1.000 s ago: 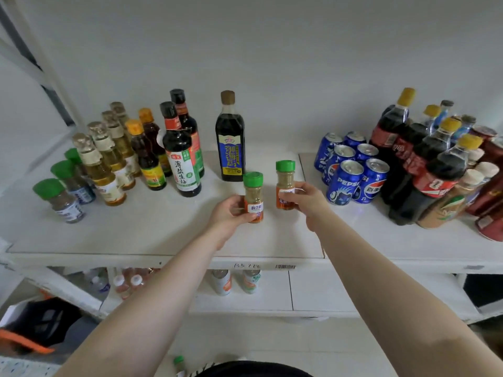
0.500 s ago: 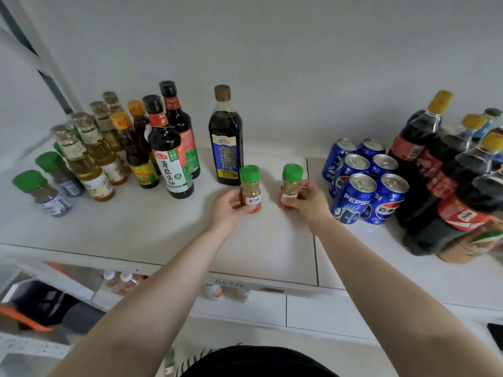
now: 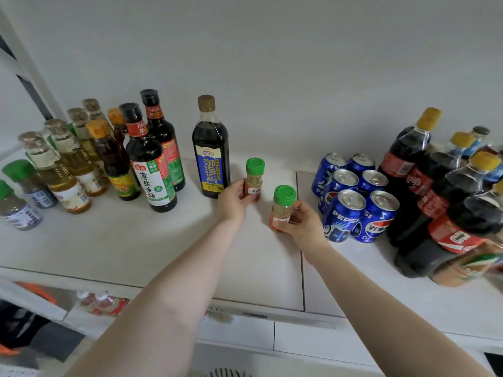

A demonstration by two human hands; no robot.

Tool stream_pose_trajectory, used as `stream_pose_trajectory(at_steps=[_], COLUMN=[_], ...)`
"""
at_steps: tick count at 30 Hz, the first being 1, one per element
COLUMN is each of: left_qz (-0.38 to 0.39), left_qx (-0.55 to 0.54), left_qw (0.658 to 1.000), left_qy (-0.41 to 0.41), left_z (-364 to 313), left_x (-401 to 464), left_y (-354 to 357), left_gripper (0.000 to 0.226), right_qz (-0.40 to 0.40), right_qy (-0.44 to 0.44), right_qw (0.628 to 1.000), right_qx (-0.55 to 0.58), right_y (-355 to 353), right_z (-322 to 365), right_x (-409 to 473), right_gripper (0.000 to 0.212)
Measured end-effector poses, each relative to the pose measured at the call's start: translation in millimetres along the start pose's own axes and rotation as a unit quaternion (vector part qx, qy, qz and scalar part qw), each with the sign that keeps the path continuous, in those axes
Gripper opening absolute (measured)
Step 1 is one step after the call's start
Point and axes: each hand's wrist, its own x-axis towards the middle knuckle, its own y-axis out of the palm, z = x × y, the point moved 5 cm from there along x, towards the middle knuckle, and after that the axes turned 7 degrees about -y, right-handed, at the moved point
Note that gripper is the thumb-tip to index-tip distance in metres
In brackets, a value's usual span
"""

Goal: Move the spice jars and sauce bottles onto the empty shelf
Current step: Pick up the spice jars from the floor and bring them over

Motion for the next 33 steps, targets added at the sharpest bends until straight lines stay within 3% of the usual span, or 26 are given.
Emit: stream_pose_trajectory(at_steps=[5,9,13,16,19,23,26,30,33], left_qz=[0.005,0.001,-0.047,-0.075,0.005,0.118,0.161,0.219,0.253], left_qx=[0.025,0.074,0.14,0.237,0.375,0.505,0.553,0.537,0.525], left_qw=[1.0,0.997,0.985,0.956,0.908,0.849,0.814,0.814,0.812], left_qy=[0.0,0.004,0.085,0.155,0.185,0.104,0.069,-0.003,-0.027], left_z=[-0.2,-9.7,-73.7,-119.5,-147.0,-158.1,-163.6,-152.5,-149.5], left_x=[11.5,2.4,-17.5,-5.0,15.7,29.6,28.7,42.4,50.8], left_y=[5.8,9.3,0.0,-11.3,-7.6,0.5,3.7,7.9,8.4], left_gripper=[0.041,0.058,0.072,0.069,0.05,0.045,0.042,0.037,0.038], right_qz=[0.001,0.007,0.01,0.002,-0.001,-0.007,0.0,0.003,0.004], right_qy=[0.0,0.001,0.004,-0.001,-0.008,-0.011,-0.01,-0.007,-0.006], right_qw=[1.0,1.0,1.0,1.0,1.0,0.999,1.0,0.999,0.998], right_qx=[0.006,0.012,0.017,0.001,-0.018,-0.042,-0.019,0.05,0.056], right_y=[-3.2,-3.4,-2.8,0.7,13.6,35.2,45.2,43.3,40.1], right_z=[-2.8,0.3,-0.5,0.4,0.7,6.2,9.9,12.7,14.6], right_x=[-3.8,-7.2,-7.7,-6.2,-2.2,1.6,-2.2,-4.1,-0.4], right_gripper=[0.045,0.044,0.04,0.043,0.044,0.046,0.047,0.029,0.028])
